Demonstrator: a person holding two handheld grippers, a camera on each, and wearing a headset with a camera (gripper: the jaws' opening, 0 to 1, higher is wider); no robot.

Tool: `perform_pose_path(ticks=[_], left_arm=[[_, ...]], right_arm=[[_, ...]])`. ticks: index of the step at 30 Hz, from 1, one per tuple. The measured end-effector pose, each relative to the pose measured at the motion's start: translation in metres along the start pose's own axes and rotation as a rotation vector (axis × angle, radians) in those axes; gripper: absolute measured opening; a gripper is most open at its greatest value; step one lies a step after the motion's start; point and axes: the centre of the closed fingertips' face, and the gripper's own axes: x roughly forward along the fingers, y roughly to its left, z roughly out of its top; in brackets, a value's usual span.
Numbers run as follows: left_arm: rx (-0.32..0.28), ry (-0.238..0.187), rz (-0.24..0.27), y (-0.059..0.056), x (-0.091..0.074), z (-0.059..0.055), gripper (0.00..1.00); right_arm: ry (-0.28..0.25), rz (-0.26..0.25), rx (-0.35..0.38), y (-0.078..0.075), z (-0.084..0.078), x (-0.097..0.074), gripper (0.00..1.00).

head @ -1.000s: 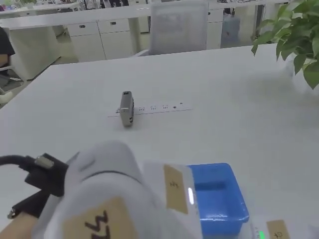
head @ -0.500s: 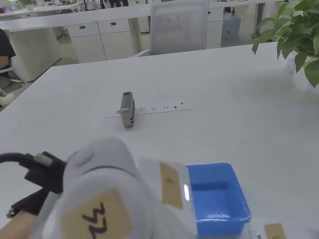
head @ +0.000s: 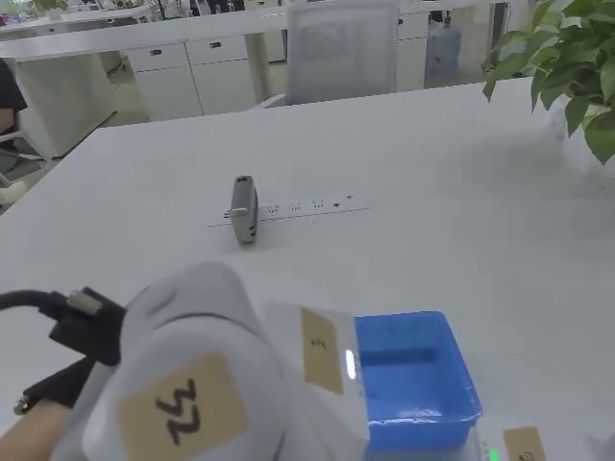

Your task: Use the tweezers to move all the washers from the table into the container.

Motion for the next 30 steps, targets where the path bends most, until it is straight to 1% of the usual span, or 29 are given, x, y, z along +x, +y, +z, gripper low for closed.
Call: perform_pose_path(ticks=[3,4,5,6,7,8,9,11,12,13,14,15,17,19,21,22,23,24,25,26,27,28,29,30], left_arm=[[-0.001,0.004,-0.002,0.001,0.0,0.0,0.0],[0.0,0.004,-0.005,0.0,0.0,0.0,0.0],[-0.003,0.002,-0.011,-0.001,0.001,0.001,0.0],[-0.004,0.001,-0.014,-0.001,0.001,0.001,0.0],[-0.005,0.003,-0.014,-0.001,0.002,0.001,0.0],[-0.008,0.006,-0.018,-0.001,0.002,0.0,0.0],[-0.017,0.004,-0.015,0.0,0.003,0.0,0.0],[-0.044,-0.016,-0.012,0.0,0.004,0.0,0.0],[-0.048,-0.031,-0.006,0.001,0.004,0.001,0.0],[-0.084,-0.076,0.034,0.007,0.004,0.004,0.0],[-0.137,-0.105,0.045,0.007,0.003,0.004,0.0],[-0.167,-0.126,0.051,0.006,0.002,0.004,0.02],[-0.214,-0.187,0.096,0.01,-0.001,0.005,0.07],[-0.301,-0.27,0.149,0.009,-0.007,0.004,0.11],[-0.345,-0.324,0.203,0.009,-0.013,0.001,0.18],[-0.367,-0.344,0.226,0.009,-0.015,-0.001,0.21],[-0.409,-0.374,0.266,0.008,-0.018,-0.005,0.25],[-0.441,-0.393,0.295,0.008,-0.02,-0.009,0.29],[-0.492,-0.424,0.341,0.008,-0.024,-0.014,0.33],[-0.521,-0.447,0.379,0.009,-0.026,-0.018,0.4],[-0.558,-0.466,0.415,0.008,-0.029,-0.025,0.47],[-0.582,-0.476,0.443,0.008,-0.031,-0.029,0.53],[-0.604,-0.493,0.486,0.008,-0.034,-0.035,0.59],[-0.62,-0.49,0.511,0.009,-0.036,-0.041,0.62]], right_arm=[[-0.01,0.002,0.016,0.0,0.002,-0.001,0.08],[-0.028,0.003,0.019,0.0,0.006,-0.002,0.09],[-0.073,0.01,0.03,0.001,0.015,-0.003,0.1],[-0.099,0.023,0.043,0.003,0.021,-0.004,0.1],[-0.11,0.032,0.046,0.004,0.023,-0.005,0.09],[-0.096,0.025,0.038,0.003,0.02,-0.006,0.06],[-0.088,0.017,0.012,0.001,0.019,-0.005,0.05],[-0.09,0.025,0.021,0.002,0.018,-0.005,0.04],[-0.091,0.025,0.028,0.003,0.017,-0.005,0.04],[-0.089,0.007,0.007,0.0,0.016,-0.006,0.03],[-0.081,0.001,0.009,-0.001,0.015,-0.006,0.03],[-0.082,0.002,0.027,-0.001,0.015,-0.007,0.03],[-0.084,-0.004,0.052,-0.003,0.015,-0.007,0.02],[-0.089,-0.007,0.074,-0.004,0.015,-0.008,0.02],[-0.091,-0.01,0.088,-0.005,0.015,-0.008,0.02],[-0.094,-0.012,0.096,-0.006,0.015,-0.008,0.02],[-0.098,-0.016,0.119,-0.007,0.015,-0.008,0.02],[-0.103,-0.02,0.135,-0.008,0.015,-0.008,0.02],[-0.108,-0.021,0.147,-0.009,0.015,-0.009,0.02],[-0.111,-0.025,0.148,-0.01,0.015,-0.009,0.02],[-0.121,-0.033,0.16,-0.012,0.015,-0.01,0.02],[-0.131,-0.033,0.168,-0.012,0.016,-0.011,0.02],[-0.155,-0.035,0.191,-0.013,0.019,-0.013,0.02],[-0.175,-0.035,0.21,-0.014,0.022,-0.014,0.02]])
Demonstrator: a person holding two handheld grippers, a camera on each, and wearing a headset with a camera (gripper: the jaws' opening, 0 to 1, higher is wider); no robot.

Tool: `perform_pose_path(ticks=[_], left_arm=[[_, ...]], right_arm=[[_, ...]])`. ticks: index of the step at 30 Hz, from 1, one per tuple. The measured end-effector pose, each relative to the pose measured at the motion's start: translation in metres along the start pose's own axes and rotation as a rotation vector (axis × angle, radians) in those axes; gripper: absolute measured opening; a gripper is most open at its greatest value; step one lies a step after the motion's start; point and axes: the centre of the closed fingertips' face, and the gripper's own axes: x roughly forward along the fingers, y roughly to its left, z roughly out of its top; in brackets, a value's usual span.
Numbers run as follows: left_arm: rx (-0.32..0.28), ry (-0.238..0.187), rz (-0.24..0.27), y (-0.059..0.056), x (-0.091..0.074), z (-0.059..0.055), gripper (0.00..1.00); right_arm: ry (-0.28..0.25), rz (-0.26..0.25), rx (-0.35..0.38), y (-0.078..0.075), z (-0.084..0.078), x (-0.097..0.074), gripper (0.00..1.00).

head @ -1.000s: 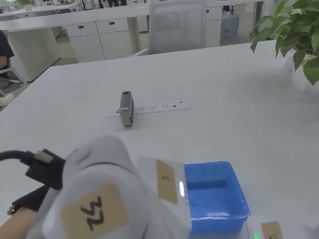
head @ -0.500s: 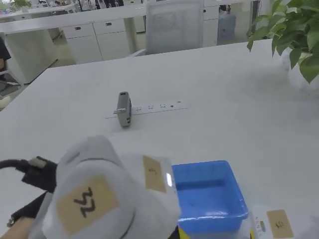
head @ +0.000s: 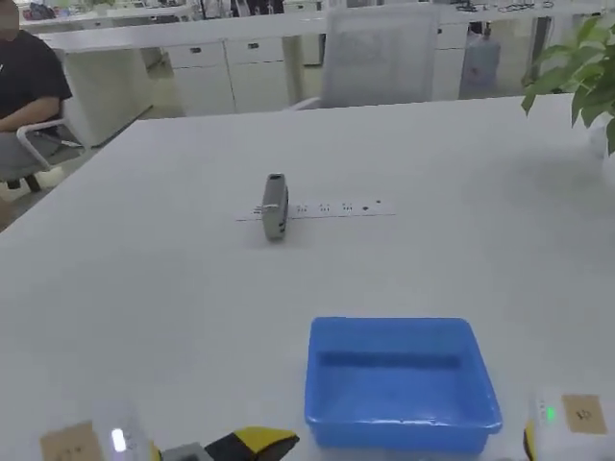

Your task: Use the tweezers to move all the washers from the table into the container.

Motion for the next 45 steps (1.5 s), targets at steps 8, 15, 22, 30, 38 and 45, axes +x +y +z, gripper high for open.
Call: perform_pose_path(ticks=[8,15,22,30,38,45], left_arm=[[-0.148,-0.189,0.189,0.024,-0.019,0.006,0.83],[-0.083,-0.203,0.242,0.024,-0.016,0.006,0.91],[-0.026,-0.205,0.283,0.029,-0.019,0.007,0.89],[-0.089,-0.254,0.3,0.036,-0.026,0.011,0.9],[-0.086,-0.232,0.309,0.038,-0.026,0.007,0.87],[-0.081,-0.216,0.325,0.041,-0.027,0.003,0.84]], right_arm=[[-0.051,-0.09,0.123,-0.018,0.007,-0.022,0.03],[-0.087,-0.18,0.219,-0.039,0.014,-0.046,0.03],[-0.11,-0.258,0.235,-0.055,0.03,-0.064,0.03],[-0.183,-0.385,0.209,-0.086,0.06,-0.073,0.03],[-0.121,-0.5,0.171,-0.121,0.053,-0.059,0.03],[-0.074,-0.515,0.158,-0.136,0.036,-0.047,0.03]])
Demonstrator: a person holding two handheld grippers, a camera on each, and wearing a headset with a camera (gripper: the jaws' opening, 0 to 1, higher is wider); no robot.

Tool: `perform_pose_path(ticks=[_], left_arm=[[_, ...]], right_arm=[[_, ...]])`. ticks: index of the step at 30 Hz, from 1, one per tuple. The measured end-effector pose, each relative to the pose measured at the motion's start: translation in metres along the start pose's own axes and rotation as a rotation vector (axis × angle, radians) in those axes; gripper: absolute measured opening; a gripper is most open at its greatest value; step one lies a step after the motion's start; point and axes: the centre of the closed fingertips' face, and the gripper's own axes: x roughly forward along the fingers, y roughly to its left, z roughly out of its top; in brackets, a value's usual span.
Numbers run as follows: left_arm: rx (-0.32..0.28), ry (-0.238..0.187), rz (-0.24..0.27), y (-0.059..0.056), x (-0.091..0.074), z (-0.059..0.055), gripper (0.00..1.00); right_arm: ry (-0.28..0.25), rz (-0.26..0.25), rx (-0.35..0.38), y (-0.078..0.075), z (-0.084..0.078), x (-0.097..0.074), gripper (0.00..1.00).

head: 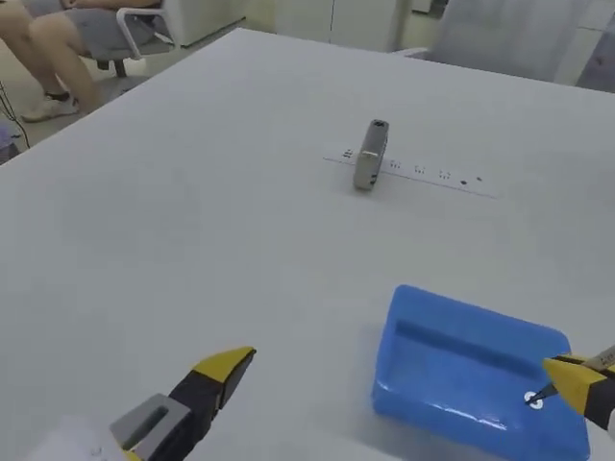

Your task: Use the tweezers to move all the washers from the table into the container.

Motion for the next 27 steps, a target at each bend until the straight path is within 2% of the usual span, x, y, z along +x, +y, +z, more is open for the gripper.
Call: perform_pose_path(ticks=[4,9,16,21,24,27], left_arm=[[0.0,0.006,0.0,0.0,0.0,-0.001,0.83],[0.003,0.01,0.006,0.001,0.0,-0.001,0.83],[0.019,0.044,0.006,0.001,0.002,-0.007,0.83],[0.018,0.041,0.014,0.003,0.002,-0.007,0.83],[0.016,0.047,0.01,0.002,0.002,-0.008,0.82],[0.019,0.041,0.006,0.002,0.002,-0.008,0.82]], right_arm=[[0.016,-0.012,-0.032,-0.004,-0.004,0.006,0.03],[0.035,0.002,-0.045,-0.004,-0.008,0.009,0.03],[0.048,0.004,-0.055,-0.007,-0.014,0.009,0.03],[0.033,0.005,-0.051,-0.007,-0.011,0.007,0.04],[0.013,0.004,-0.042,-0.005,-0.004,0.001,0.03],[-0.035,0.038,0.002,0.008,0.008,-0.008,0.03]])
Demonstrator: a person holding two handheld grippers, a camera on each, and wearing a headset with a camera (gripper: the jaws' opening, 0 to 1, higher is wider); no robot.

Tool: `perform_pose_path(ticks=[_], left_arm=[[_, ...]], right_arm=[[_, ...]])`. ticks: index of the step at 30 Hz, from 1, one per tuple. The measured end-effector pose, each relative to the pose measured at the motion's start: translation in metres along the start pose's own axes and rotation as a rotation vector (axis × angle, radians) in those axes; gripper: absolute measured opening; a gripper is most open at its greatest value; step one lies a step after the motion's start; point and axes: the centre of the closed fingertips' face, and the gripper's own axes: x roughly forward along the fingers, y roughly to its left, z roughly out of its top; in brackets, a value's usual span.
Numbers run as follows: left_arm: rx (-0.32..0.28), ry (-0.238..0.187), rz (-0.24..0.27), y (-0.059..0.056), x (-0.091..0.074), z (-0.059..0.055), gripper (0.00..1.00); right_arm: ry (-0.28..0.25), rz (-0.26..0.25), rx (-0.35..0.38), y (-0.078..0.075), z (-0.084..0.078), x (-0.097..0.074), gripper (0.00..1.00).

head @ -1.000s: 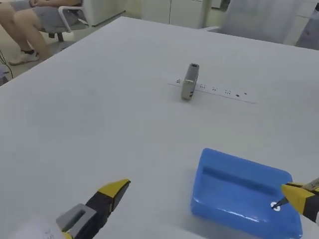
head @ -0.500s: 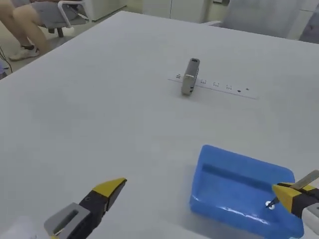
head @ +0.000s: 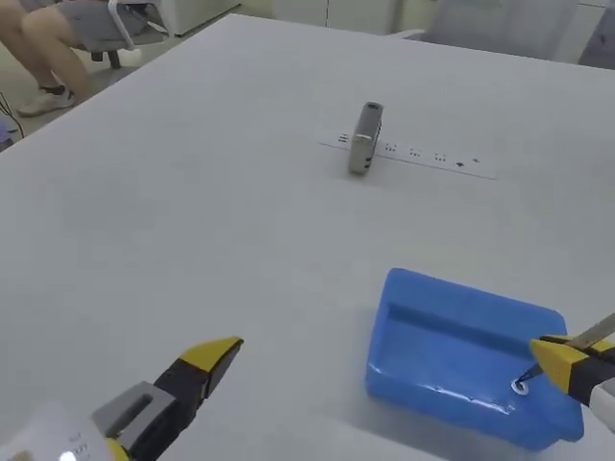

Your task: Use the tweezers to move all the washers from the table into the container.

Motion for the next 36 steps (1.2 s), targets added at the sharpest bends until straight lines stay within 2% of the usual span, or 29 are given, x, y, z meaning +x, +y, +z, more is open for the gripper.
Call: perform_pose_path(ticks=[4,8,12,15,24,30,36], left_arm=[[-0.002,0.003,-0.002,0.0,0.0,-0.001,0.81],[0.004,0.009,-0.005,-0.002,0.0,-0.001,0.81],[0.005,0.011,-0.008,-0.002,0.0,-0.001,0.8],[0.002,0.013,-0.01,-0.002,0.0,-0.001,0.8],[0.008,0.019,-0.013,-0.003,0.0,-0.002,0.79],[0.012,0.026,-0.014,-0.003,0.0,-0.004,0.79],[0.015,0.031,-0.016,-0.004,0.0,-0.005,0.78]], right_arm=[[-0.005,0.028,-0.017,0.015,0.005,-0.01,0.03],[-0.012,0.089,-0.013,0.037,0.007,-0.019,0.03],[0.003,0.153,-0.007,0.059,0.002,-0.027,0.03],[0.031,0.182,-0.01,0.071,-0.009,-0.03,0.03],[0.123,0.219,0.034,0.08,-0.052,-0.03,0.03],[0.149,0.223,0.05,0.08,-0.063,-0.029,0.03],[0.175,0.226,0.035,0.083,-0.071,-0.03,0.04]])
